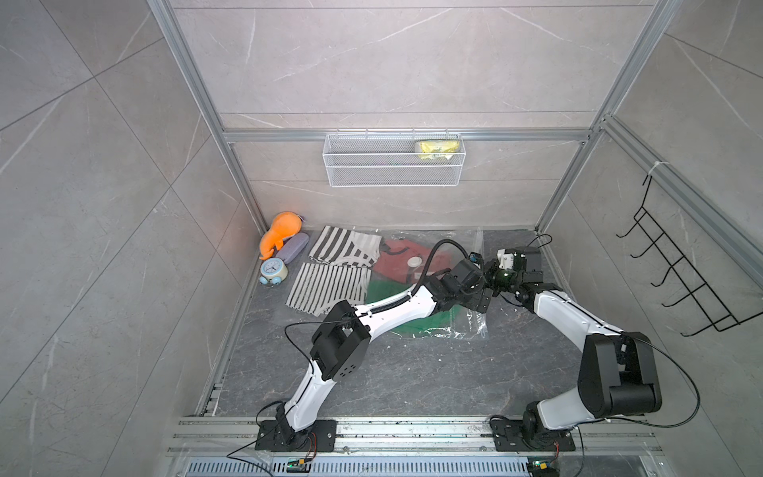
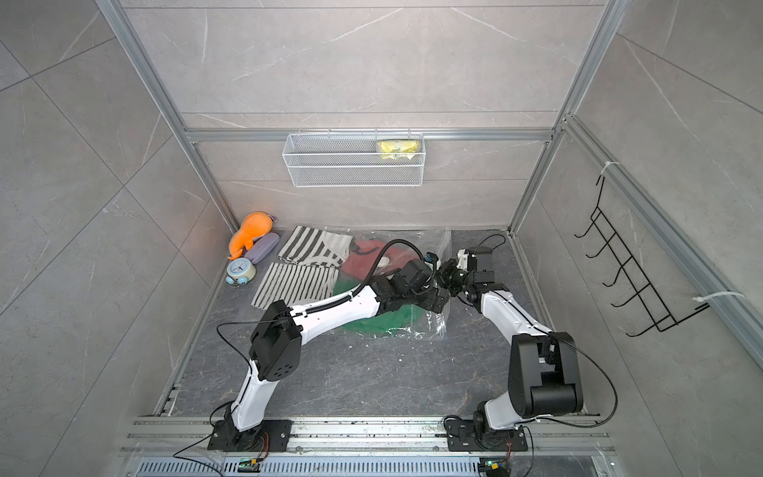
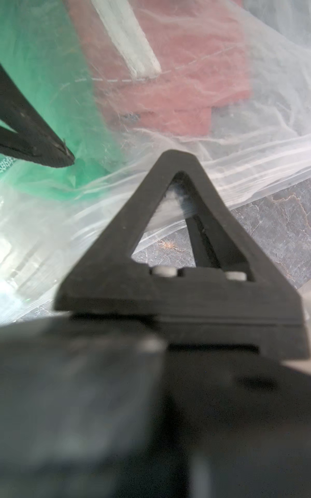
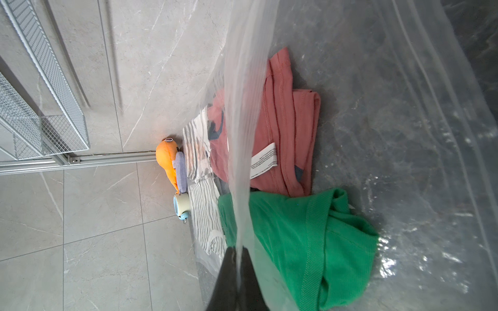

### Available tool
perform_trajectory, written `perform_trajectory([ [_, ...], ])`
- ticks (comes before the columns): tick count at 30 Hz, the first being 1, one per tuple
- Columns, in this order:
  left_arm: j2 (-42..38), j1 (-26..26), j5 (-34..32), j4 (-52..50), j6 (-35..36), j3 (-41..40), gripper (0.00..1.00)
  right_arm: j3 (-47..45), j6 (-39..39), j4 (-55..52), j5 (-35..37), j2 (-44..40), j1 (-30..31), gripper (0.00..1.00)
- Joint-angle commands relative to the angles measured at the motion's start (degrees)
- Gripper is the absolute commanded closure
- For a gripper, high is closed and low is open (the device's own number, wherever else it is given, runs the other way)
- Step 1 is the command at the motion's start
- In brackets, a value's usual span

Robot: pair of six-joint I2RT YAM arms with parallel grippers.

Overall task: Take the tank top out of the vacuum bag
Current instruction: Open the vacuum bag at the center of the board.

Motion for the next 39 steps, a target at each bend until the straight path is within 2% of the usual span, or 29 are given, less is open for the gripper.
perform_trajectory([
  [1, 1.8, -0.1, -3.3, -0.9, -0.2, 2.3, 0.13, -0.7, 1.5, 3.7, -0.9, -2.5, 0.3, 1.00],
  [4, 1.9, -0.1, -5.1, -0.8, -0.1, 2.0, 0.28, -1.3, 1.4, 3.8, -0.8, -3.3, 0.3, 1.00],
  [6, 2.3, -0.1, -6.2, -1.2, 0.4, 2.2, 0.44, -1.9, 1.5, 4.2, -0.6, -3.7, 0.3, 1.00],
  [7, 2.2, -0.1, -6.8, -1.5, 0.4, 2.3, 0.48, -2.0, 1.3, 4.2, -0.6, -3.8, 0.3, 1.00],
  [9, 2.0, -0.1, -7.2, -1.7, 0.5, 2.1, 0.64, -2.1, 1.0, 4.0, -0.4, -3.7, 0.2, 1.00],
  [14, 1.3, -0.1, -6.8, -1.5, 0.4, 1.7, 0.82, -1.4, -1.5, 2.5, -0.2, -3.8, 0.1, 0.98],
  [16, 0.8, -0.1, -6.2, -0.2, 0.4, 0.7, 0.87, -0.9, -3.1, 1.3, 0.3, -4.1, -0.1, 0.82],
  [18, 0.2, -0.1, -6.1, 0.6, 0.5, -0.2, 0.95, -0.2, -5.6, -1.1, 1.2, -5.1, -0.6, 0.60],
  [19, -0.1, -0.1, -5.8, 0.9, 0.7, -0.6, 0.97, 0.1, -6.9, -2.6, 2.4, -5.8, -1.0, 0.53],
  [21, -0.5, -0.2, -5.7, 1.5, 1.1, -1.4, 0.98, 0.1, -8.1, -4.4, 3.7, -7.2, -2.0, 0.46],
  [26, -2.0, -0.2, -5.9, 3.4, 1.3, -3.9, 1.00, -1.9, -9.1, -3.6, 4.5, -7.5, -4.7, 0.39],
  [31, -4.4, -0.2, -6.4, 5.5, 1.8, -6.3, 1.00, -4.7, -7.1, 4.0, -0.5, 0.8, -5.6, 0.39],
  [33, -5.4, -0.3, -7.3, 6.2, 2.0, -7.2, 1.00, -6.4, -5.2, 8.6, -0.9, 3.2, -5.6, 0.40],
  [39, -7.9, -0.7, -7.8, 9.3, 3.9, -9.4, 1.00, -5.7, -6.1, 12.8, -1.9, 9.4, -5.5, 0.40],
])
